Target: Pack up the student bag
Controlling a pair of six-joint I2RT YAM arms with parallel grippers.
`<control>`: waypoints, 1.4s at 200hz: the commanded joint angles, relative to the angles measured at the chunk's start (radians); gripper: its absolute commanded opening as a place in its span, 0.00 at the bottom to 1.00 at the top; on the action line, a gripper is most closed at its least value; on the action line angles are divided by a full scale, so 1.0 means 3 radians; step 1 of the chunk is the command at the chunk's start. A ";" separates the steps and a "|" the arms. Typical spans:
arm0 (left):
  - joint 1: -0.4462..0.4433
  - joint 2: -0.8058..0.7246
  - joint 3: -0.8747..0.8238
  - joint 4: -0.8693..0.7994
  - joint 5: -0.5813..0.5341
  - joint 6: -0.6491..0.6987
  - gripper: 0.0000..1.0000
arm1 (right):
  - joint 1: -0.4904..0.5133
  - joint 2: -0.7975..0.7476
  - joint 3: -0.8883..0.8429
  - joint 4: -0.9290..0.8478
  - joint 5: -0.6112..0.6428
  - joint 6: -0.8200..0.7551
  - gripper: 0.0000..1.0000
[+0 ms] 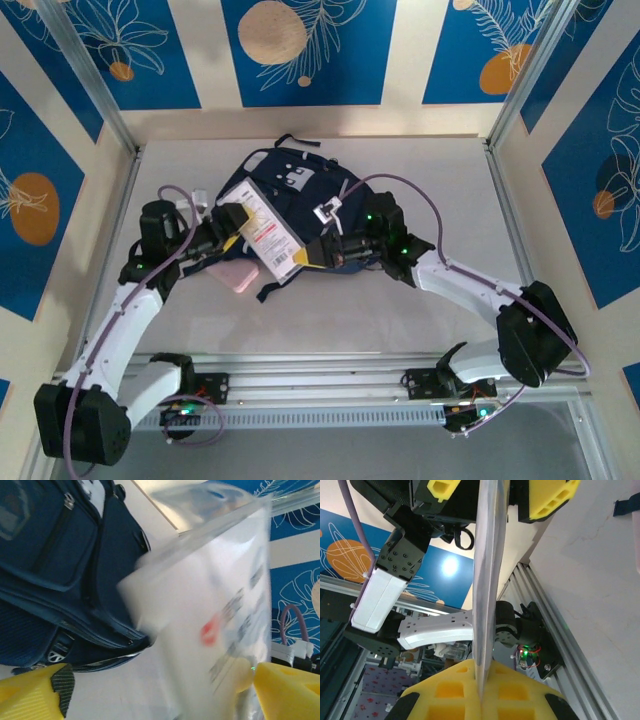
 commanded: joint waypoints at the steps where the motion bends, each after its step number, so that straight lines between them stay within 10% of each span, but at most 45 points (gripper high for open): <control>1: -0.0114 0.0044 0.0034 0.0476 0.0032 -0.0126 0.87 | -0.0032 -0.0119 -0.0090 0.0113 -0.0160 0.0114 0.00; 86: -0.0372 0.0165 -0.0227 0.1184 -0.0171 -0.0599 0.18 | -0.0145 -0.0211 -0.0195 0.0133 0.0043 0.0282 0.00; 106: -0.0401 0.0166 -0.0237 0.1189 -0.0257 -0.0670 0.14 | -0.0164 -0.0232 -0.0195 0.0050 0.0176 0.0302 0.09; 137: -0.0420 0.0076 -0.0324 0.1205 -0.0554 -0.0937 0.10 | -0.0167 -0.0387 -0.0323 0.0009 0.0646 0.0490 0.67; 156: -0.0473 -0.0012 -0.0384 0.1188 -0.0792 -0.1059 0.10 | -0.0075 -0.0516 -0.0549 0.0311 0.1045 0.0741 0.81; 227: -0.0657 -0.0197 -0.0459 0.1211 -0.1333 -0.1280 0.09 | 0.0233 -0.0544 -0.0910 0.0838 0.2118 0.1391 0.85; 280: -0.0822 -0.0282 -0.0484 0.1227 -0.1638 -0.1342 0.09 | 0.0338 -0.0147 -0.0795 0.1372 0.2060 0.1709 0.82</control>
